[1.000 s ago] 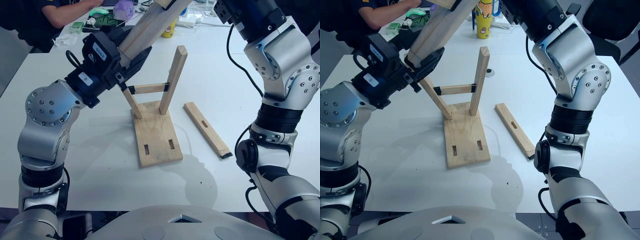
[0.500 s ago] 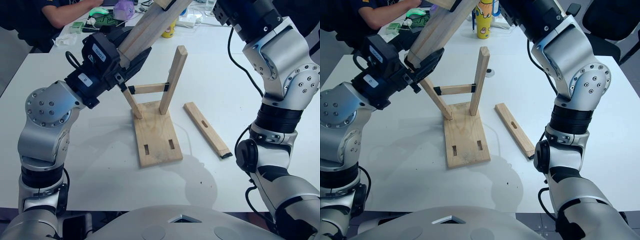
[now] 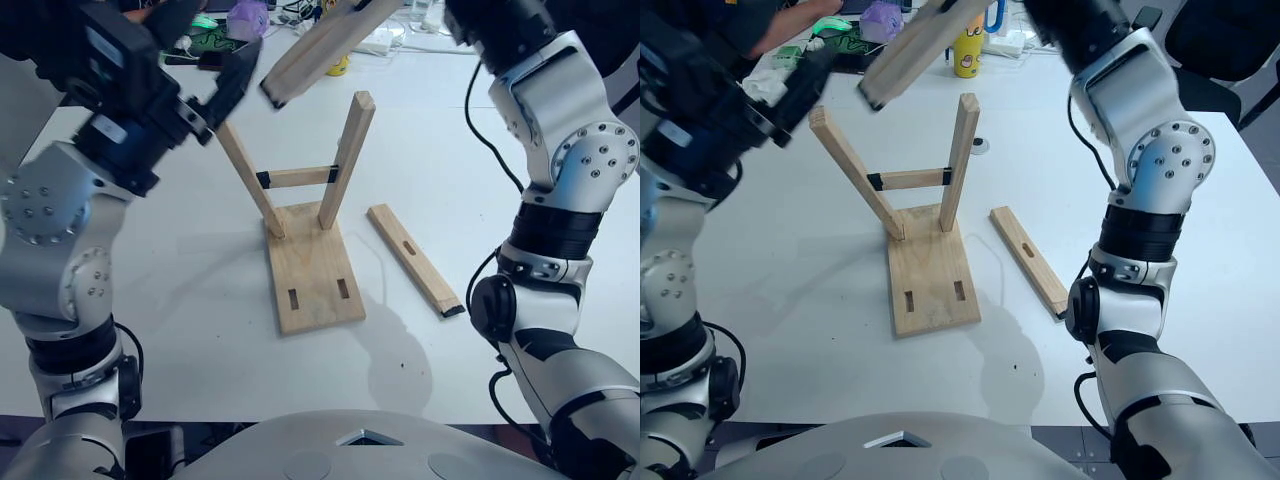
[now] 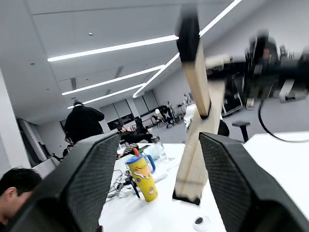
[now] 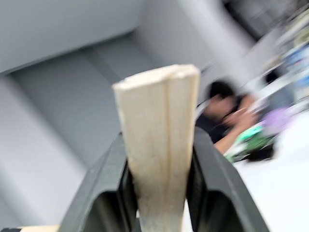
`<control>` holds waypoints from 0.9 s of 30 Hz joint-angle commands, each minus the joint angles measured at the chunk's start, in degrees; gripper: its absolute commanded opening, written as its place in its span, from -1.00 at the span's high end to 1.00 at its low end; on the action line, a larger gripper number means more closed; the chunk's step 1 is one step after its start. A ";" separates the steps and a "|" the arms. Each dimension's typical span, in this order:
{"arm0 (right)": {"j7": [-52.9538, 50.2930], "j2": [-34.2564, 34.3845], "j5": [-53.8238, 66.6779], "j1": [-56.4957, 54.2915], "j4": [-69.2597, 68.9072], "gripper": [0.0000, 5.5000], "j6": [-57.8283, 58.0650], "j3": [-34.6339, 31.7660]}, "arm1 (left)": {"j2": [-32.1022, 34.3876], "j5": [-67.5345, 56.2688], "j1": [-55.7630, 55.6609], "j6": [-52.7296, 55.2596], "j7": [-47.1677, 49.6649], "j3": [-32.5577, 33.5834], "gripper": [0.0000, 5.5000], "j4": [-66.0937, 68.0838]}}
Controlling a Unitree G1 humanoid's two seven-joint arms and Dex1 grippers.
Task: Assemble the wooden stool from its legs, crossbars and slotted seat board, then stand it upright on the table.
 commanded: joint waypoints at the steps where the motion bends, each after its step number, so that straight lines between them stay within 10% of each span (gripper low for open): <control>1: -0.26 -1.28 -7.65 -3.58 5.43 0.62 -5.22 -3.42 | 1.54 -9.57 4.47 7.16 -1.93 1.43 -0.10 -2.13; 14: 1.74 -0.54 -12.90 -2.74 5.36 0.62 -2.93 -7.16 | 16.85 -5.62 29.33 12.54 -19.37 -21.61 -0.10 -8.24; 27: 1.77 1.45 -13.84 -2.25 3.63 0.62 -0.64 -8.27 | 14.85 18.67 29.91 1.85 -16.18 -38.89 -0.10 1.47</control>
